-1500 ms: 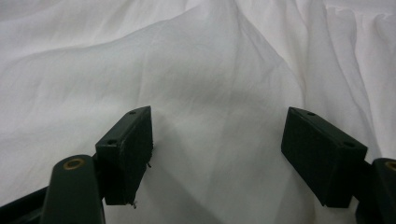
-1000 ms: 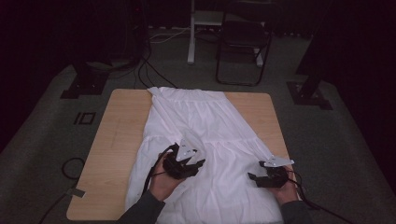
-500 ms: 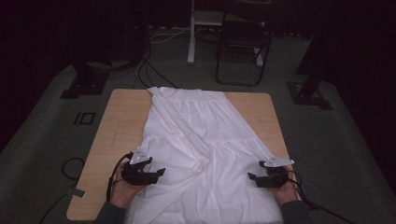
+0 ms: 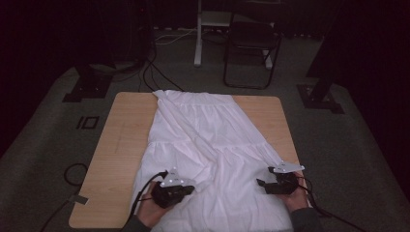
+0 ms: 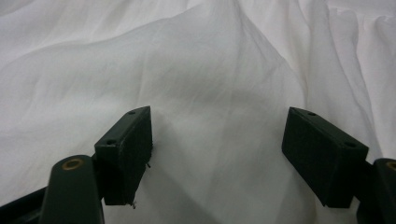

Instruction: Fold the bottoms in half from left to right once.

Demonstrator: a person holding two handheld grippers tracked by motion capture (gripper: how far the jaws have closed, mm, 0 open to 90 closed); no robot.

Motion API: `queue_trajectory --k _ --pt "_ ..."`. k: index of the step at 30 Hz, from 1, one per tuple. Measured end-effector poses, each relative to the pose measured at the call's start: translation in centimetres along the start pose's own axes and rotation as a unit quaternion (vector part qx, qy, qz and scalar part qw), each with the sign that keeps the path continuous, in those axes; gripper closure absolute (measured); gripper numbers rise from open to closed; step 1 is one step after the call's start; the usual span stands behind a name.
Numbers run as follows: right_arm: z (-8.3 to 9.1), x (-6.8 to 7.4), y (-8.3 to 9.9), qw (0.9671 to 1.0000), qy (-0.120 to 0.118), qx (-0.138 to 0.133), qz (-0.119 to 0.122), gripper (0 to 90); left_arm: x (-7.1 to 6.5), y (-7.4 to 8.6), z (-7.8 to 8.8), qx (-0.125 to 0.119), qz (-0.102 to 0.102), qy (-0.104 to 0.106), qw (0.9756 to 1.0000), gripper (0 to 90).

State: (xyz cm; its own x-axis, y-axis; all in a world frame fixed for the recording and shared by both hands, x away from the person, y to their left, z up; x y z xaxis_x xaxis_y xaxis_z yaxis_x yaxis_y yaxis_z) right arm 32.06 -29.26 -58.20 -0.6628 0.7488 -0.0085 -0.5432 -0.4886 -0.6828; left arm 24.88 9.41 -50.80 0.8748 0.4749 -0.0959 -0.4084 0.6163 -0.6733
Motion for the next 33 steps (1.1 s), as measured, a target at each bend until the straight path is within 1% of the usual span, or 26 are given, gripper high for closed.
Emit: queue_trajectory --k 1,2,4,5,6,7,8,9,10,11,13,14,16,17,18,19,20,22,23,25,26,28,30,31,32,33 --pt "0.0 0.0 0.0 1.0000 0.000 0.000 0.000 23.9 -0.6 -0.4 -0.4 0.002 -0.007 0.011 0.9999 88.9" --pt "0.0 0.0 0.0 1.0000 0.000 0.000 0.000 23.9 -1.5 -0.9 -0.9 0.002 -0.016 0.030 0.9994 88.9" --pt "0.0 0.0 0.0 1.0000 0.000 0.000 0.000 23.9 -3.1 -1.8 -1.8 0.003 -0.032 0.072 0.9969 88.8" --pt "0.0 0.0 0.0 1.0000 0.000 0.000 0.000 23.9 -3.8 -2.2 -2.1 0.001 -0.040 0.093 0.9949 88.8" --pt "0.0 0.0 0.0 1.0000 0.000 0.000 0.000 23.9 -4.5 -2.6 -2.3 -0.005 -0.043 0.118 0.9920 88.7" --pt "0.0 0.0 0.0 1.0000 0.000 0.000 0.000 23.9 -5.0 -2.9 -2.5 -0.007 -0.050 0.137 0.9892 88.2" --pt "0.0 0.0 0.0 1.0000 0.000 -0.001 -0.005 23.9 -5.4 -3.1 -2.5 -0.005 -0.059 0.140 0.9884 84.4" --pt "0.0 0.0 -0.1 0.9999 -0.003 -0.003 -0.015 24.5 -5.6 -3.3 -2.5 -0.007 -0.060 0.133 0.9893 75.8" --pt "0.0 0.0 -0.1 0.9996 -0.009 -0.005 -0.028 26.7 -5.4 -3.5 -2.2 -0.011 -0.056 0.124 0.9907 67.4" --pt "0.2 0.2 -0.4 0.9992 -0.010 -0.001 -0.040 31.3 -5.1 -3.6 -1.9 -0.014 -0.051 0.117 0.9917 62.5" --pt "0.5 0.8 -0.9 0.9991 -0.002 -0.003 -0.043 34.1 -4.1 -3.5 -1.0 -0.025 -0.040 0.096 0.9943 58.6" --pt "0.9 1.2 -1.4 0.9989 -0.001 -0.008 -0.046 36.9 -3.3 -3.4 -0.5 -0.027 -0.033 0.072 0.9965 56.1" --pt "1.6 2.3 -2.6 0.9986 -0.002 -0.026 -0.047 40.5 -2.1 -3.1 0.3 -0.028 -0.018 0.039 0.9987 53.3" --pt "1.6 2.3 -2.6 0.9986 -0.002 -0.026 -0.047 40.5 -2.1 -3.1 0.3 -0.028 -0.018 0.039 0.9987 52.2" --pt "1.9 3.0 -3.3 0.9985 -0.008 -0.036 -0.042 42.7 -0.2 -2.5 1.5 -0.039 0.004 -0.003 0.9992 52.2" --pt "2.2 5.1 -5.1 0.9988 -0.013 -0.042 -0.018 47.3 0.6 -2.1 2.0 -0.043 0.015 -0.023 0.9987 49.5" --pt "2.0 5.9 -5.7 0.9988 -0.019 -0.044 -0.011 49.6 1.3 -1.7 2.6 -0.046 0.027 -0.040 0.9977 48.6" --pt "1.3 7.3 -6.9 0.9984 -0.040 -0.040 0.002 52.3 2.7 -0.7 3.6 -0.050 0.049 -0.074 0.9948 47.4" --pt "0.7 7.8 -7.4 0.9979 -0.055 -0.033 0.007 53.2 3.4 -0.2 4.1 -0.052 0.059 -0.092 0.9927 46.6" --pt "-0.6 8.6 -8.3 0.9975 -0.066 -0.022 0.013 53.5 4.6 1.0 5.0 -0.050 0.083 -0.124 0.9875 45.7" --pt "-1.2 9.0 -8.7 0.9972 -0.070 -0.020 0.017 53.3 5.2 1.7 5.4 -0.048 0.093 -0.142 0.9844 45.4" --pt "-2.2 9.5 -9.3 0.9961 -0.085 -0.016 0.013 51.2 6.2 3.0 6.1 -0.048 0.115 -0.159 0.9793 43.5" --pt "-3.2 10.0 -9.8 0.9957 -0.091 -0.010 0.013 48.7 7.1 4.3 6.7 -0.045 0.132 -0.185 0.9728 42.2" --pt "-3.6 10.2 -10.0 0.9956 -0.093 -0.009 0.013 47.4 7.6 4.9 6.8 -0.039 0.135 -0.202 0.9693 40.8" --pt "-4.1 10.3 -10.2 0.9960 -0.088 -0.003 0.012 45.5 8.1 5.6 6.8 -0.034 0.139 -0.221 0.9646 40.1" --pt "-4.6 10.3 -10.3 0.9964 -0.083 0.002 0.014 44.3 8.8 6.4 6.7 -0.030 0.148 -0.233 0.9606 38.2"
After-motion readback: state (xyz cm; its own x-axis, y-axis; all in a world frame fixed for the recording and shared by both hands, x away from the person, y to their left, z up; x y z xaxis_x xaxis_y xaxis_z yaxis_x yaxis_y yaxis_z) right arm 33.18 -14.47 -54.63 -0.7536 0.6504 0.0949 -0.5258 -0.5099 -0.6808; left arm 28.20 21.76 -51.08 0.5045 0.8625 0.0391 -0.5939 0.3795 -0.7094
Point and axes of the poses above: each handheld gripper's, and its own axes: z roughly backward along the jaws, y roughly out of its underside, x roughly to its left, the point moved 1 cm from there along -z, roughly forward along the jaws, and after that the axes turned 7 degrees about x, right-handed, at the moved point
